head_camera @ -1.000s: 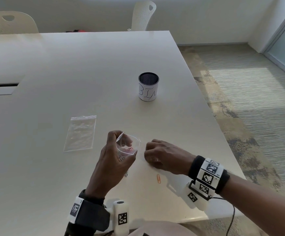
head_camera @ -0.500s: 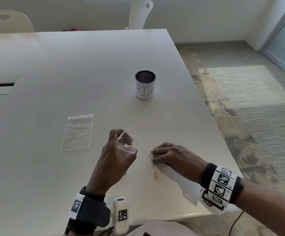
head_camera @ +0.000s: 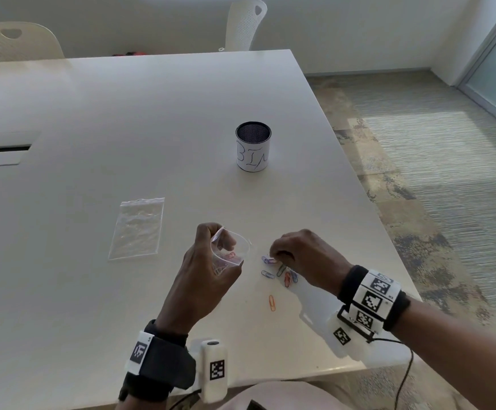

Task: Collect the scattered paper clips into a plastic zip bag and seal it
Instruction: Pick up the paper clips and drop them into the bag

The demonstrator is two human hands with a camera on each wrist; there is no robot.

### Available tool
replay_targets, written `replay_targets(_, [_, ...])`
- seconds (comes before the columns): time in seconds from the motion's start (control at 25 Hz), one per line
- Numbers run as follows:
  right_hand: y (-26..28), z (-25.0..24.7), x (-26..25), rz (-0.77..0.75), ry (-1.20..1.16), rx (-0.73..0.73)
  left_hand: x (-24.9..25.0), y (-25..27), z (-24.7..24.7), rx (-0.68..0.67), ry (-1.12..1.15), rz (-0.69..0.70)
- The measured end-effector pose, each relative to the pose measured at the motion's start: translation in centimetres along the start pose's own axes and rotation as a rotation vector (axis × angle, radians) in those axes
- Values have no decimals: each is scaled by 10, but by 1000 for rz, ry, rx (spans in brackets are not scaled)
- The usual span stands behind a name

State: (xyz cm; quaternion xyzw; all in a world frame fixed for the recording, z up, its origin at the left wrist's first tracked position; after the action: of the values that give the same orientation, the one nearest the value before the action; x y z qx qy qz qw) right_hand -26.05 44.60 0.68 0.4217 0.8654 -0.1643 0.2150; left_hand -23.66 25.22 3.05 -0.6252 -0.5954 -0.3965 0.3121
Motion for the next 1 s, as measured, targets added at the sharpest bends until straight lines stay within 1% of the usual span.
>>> replay_targets(0.12, [2,-16,12,137,-206,140,-1,0,0,-3,-2,-9])
replay_targets(0.2, [3,-32,9,197,-364,233,-1,-1,0,-7,-2,-12])
replay_targets(0.28, [-1,-51,-9,185,-479,306,0,-2,1,-12,-13,-10])
replay_targets(0.36, [-8,-64,-35,129,-535,327,0,-2,2,-13,-27,-5])
replay_targets(0.44, [-18,-65,-61,60,-531,289,0,-2,2,-9,-41,-9])
replay_targets(0.56, [-31,-53,-86,-19,-401,165,-1,-3,2,-11,-55,-44])
replay_targets(0.64, [-38,-48,-92,-48,-325,103,-3,-4,3,-19,-54,-63])
replay_targets(0.72, [-43,-49,-92,-47,-296,73,-3,-5,3,-19,-55,-62])
replay_targets(0.8, [-46,-55,-91,-47,-310,79,-3,-6,3,-19,-52,-50])
replay_targets(0.88, [-46,-63,-88,-48,-337,123,-2,-5,3,-20,-49,-33])
replay_targets(1.0, [-42,-78,-59,53,-349,225,1,-6,3,-23,-29,3])
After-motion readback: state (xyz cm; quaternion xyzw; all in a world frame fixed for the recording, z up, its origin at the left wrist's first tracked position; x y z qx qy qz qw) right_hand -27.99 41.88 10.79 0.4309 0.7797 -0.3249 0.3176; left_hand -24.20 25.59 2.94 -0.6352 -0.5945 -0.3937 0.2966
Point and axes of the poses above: each hand's wrist, its own y-axis away from the middle knuckle, its own z-axis out of the palm, x = y × z, the point moved 8 cm from there along -y, towards the middle knuckle, and after that the axes turned 10 degrees about -z, right-handed, at the moved point
